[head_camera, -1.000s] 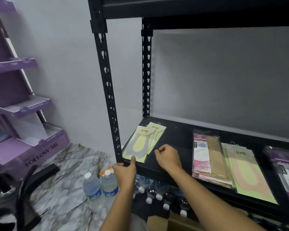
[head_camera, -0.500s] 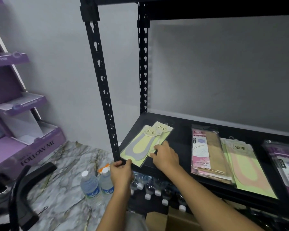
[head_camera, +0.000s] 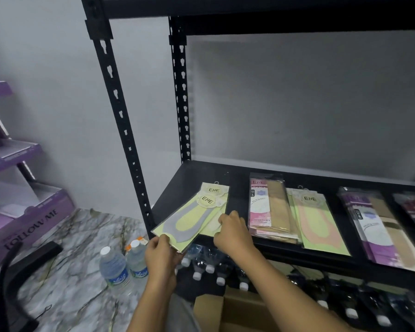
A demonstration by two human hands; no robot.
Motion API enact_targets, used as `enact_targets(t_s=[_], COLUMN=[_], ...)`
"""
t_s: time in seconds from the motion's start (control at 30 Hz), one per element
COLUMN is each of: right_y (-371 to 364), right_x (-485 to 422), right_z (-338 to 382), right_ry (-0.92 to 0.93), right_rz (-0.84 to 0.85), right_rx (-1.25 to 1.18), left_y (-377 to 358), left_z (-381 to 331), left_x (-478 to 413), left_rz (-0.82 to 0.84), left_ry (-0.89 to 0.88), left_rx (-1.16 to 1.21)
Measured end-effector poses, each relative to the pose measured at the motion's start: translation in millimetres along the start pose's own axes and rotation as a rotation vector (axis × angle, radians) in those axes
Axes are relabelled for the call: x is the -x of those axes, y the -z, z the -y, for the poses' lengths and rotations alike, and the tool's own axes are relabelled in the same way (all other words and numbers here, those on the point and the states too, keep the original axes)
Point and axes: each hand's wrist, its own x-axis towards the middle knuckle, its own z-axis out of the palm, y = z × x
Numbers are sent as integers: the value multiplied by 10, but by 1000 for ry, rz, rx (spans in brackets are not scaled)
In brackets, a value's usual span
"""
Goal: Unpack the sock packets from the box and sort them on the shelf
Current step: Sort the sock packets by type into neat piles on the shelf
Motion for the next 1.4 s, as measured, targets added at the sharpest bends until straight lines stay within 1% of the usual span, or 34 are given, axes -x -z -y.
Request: enact_targets(t_s=[0.1, 0.2, 0.33, 0.43, 0.5, 0.6, 0.67, 0.73, 0.8, 0.93, 1.1, 1.27, 1.4], right_y=[-21, -79, -129, -141, -153, -165, -144, -86, -23, 128, 324, 514, 682], right_x=[174, 365, 516, 538, 556, 591, 615, 656, 707, 819, 946, 1075, 1200], right_z=[-71, -135, -151, -129, -113, -96, -87, -89, -89, -112, -197, -356, -564], right_ry=[8, -1, -64, -133, -233, -392, -452, -451, -427, -326, -220, -190, -187], right_rz=[-18, -46, -88, -131, -122, -50, 19, 57, 51, -20, -135, -230, -309], right_rx=[-38, -102, -284, -535, -748, -1052, -1160, -1161, -1148, -1101, -1113, -1208, -1246], left_y=[37, 68, 87, 75, 92, 144, 181, 214, 250, 293, 224, 92, -13], left_z=[-3, -8, -13, -44, -65, -78, -96, -116, -116, -144, -200, -176, -105], left_x=[71, 172, 271, 336, 384, 413, 443, 478, 502, 549, 626, 734, 843], left_rz=[-18, 5, 73, 103, 106, 115, 120, 115, 115, 130, 165, 256, 362], left_ry=[-7, -4, 19, 40, 24, -12, -21, -30, -43, -27, -7, -3, -11], left_rx=[42, 48, 83, 85, 62, 52, 67, 76, 85, 138, 198, 264, 238])
